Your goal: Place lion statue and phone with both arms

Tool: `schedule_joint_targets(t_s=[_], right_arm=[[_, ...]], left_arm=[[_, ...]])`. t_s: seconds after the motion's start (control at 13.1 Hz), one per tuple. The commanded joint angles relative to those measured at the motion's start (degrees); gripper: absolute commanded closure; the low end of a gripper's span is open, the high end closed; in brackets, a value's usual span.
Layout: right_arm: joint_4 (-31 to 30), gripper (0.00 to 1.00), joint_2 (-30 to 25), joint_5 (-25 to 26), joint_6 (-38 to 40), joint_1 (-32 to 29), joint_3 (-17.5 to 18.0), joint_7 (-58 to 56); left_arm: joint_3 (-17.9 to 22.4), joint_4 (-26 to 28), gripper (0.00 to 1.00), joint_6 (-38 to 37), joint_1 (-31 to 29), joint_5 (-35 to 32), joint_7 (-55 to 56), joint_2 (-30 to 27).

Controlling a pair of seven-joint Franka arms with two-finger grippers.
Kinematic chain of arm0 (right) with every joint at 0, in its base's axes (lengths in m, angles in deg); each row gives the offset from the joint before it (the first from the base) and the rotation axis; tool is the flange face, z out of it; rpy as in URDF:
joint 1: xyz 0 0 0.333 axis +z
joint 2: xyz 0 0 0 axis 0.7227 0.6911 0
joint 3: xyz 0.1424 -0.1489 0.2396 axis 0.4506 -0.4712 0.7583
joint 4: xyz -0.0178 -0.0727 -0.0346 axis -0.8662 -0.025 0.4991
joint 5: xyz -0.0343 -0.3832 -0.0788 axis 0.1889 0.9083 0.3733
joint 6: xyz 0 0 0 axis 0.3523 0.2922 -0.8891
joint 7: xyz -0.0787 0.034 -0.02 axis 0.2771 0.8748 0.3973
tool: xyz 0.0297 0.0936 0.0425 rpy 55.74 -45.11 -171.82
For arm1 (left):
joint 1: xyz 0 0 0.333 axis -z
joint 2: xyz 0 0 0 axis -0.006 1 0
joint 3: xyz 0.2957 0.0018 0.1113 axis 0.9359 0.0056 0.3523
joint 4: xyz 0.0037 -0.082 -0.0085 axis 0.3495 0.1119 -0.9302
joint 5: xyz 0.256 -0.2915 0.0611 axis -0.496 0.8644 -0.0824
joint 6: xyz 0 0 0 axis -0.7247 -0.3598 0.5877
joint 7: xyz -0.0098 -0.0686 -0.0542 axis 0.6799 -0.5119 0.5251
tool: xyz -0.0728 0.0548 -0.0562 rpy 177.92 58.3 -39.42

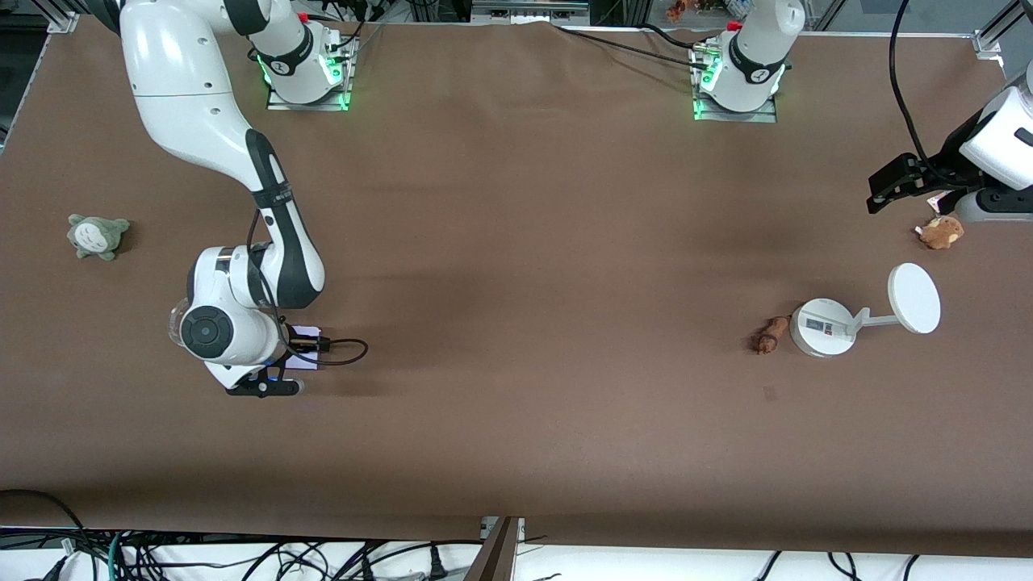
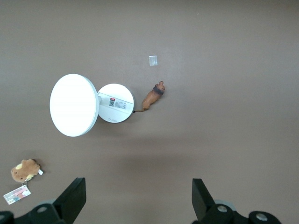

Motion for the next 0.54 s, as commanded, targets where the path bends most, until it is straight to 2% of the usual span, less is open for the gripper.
schedule_joint_targets(t_s=[0.0, 0.08, 0.46], right_arm=[[-0.5, 0.15, -0.3, -1.1, -0.1, -0.5, 0.5, -0.8], [-0.4, 0.01, -0.4, -1.0, 0.0, -0.5, 0.5, -0.9], [1.8, 0.0, -3.8, 0.2, 0.7, -0.2, 0.3, -3.1]], left_arm=[[0.2, -5.0, 0.0, -2.2, 0.8, -1.4, -0.8, 3.3], [0.2, -5.0, 0.0, -2.2, 0.8, -1.3, -0.8, 3.3], [0.2, -5.0, 0.0, -2.3, 0.8, -1.0, -0.9, 3.3]])
